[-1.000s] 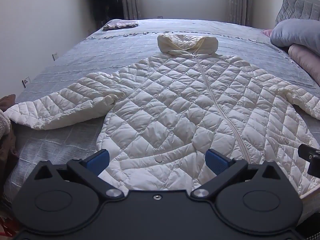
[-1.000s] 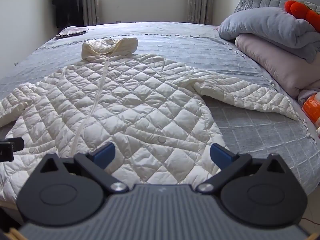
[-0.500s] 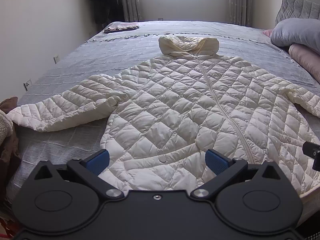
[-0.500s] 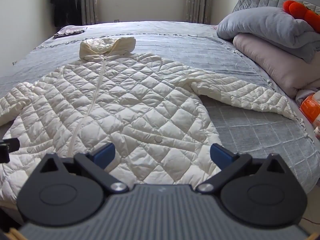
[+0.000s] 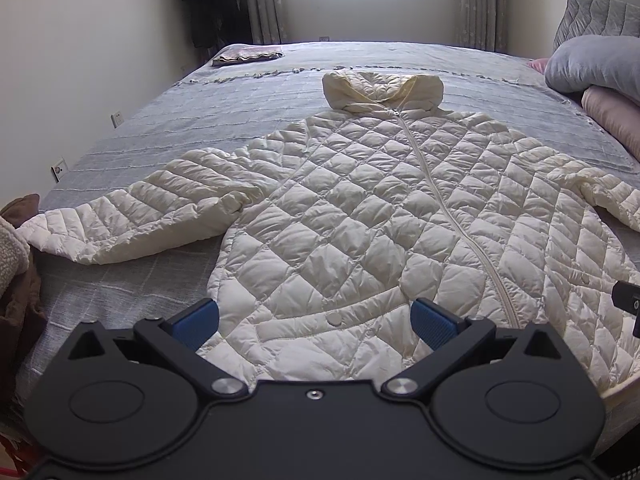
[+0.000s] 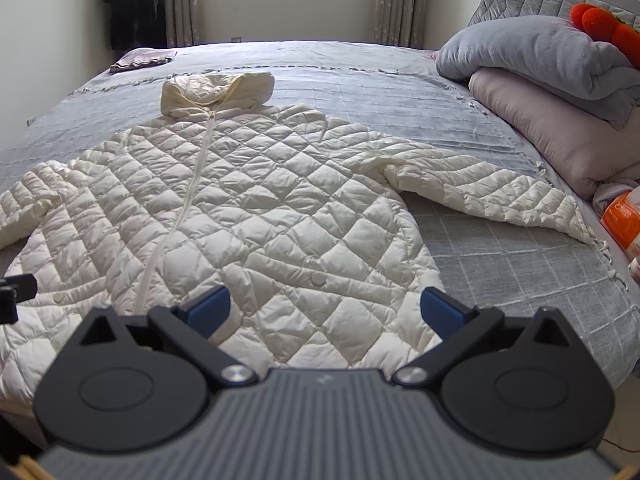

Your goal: Fold large clothes

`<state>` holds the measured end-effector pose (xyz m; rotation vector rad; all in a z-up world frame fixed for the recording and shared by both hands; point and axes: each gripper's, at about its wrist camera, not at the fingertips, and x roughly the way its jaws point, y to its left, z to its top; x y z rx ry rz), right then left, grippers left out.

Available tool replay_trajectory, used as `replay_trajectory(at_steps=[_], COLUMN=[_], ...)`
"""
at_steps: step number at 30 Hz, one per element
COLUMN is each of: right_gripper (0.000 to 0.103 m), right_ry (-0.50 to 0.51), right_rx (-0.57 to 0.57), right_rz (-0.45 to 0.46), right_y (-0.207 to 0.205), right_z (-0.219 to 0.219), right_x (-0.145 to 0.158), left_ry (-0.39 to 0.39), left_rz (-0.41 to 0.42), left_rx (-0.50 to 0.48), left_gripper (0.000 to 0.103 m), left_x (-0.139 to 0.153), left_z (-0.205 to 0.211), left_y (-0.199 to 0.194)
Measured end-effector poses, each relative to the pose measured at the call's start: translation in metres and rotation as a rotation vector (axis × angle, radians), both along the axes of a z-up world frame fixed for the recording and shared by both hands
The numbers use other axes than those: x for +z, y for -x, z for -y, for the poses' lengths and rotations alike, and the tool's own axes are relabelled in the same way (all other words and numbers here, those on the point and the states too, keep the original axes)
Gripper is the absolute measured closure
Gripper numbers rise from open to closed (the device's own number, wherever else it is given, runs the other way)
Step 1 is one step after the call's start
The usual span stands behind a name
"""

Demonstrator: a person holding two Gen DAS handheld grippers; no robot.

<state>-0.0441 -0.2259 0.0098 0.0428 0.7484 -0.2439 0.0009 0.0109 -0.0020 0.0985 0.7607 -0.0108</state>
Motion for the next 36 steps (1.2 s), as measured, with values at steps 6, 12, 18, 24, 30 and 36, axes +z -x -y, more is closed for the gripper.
replay_trajectory(at_steps=[6,12,18,24,30,36], right_gripper=[0.0,0.0,0.0,0.0,0.0,0.0], right_ry=[0.007,0.011,0.015,0.015,0.019,0.016], right_rx=[0.01,0.02,0.023,0.021,0.022,0.018], right_rz=[-0.005,-0.005,-0.009,-0.01,-0.011,-0.014], right_y=[-0.002,-0.004,-0.006,-0.006,-0.008,-0.012], right_z=[-0.002,-0.003,-0.004,-0.004,-0.003,0.001], right_x=[0.001,0.003,0.003,0.002,0.001,-0.001], left_ry=[-0.008,-0.016,-0.023,-0.026,-0.027,-0.033], left_rz=[0.003,0.007,0.012,0.017,0.009,0.015], left_rx=[-0.007,-0.01,-0.009,0.001,0.014,0.025], left_gripper=[0.0,0.0,0.0,0.0,0.0,0.0], left_x=[0.0,0.0,0.001,0.001,-0.001,0.0], left_z=[0.001,0.004,0.004,0.001,-0.004,-0.007], left_y=[0.0,0.0,0.0,0.0,-0.005,-0.006])
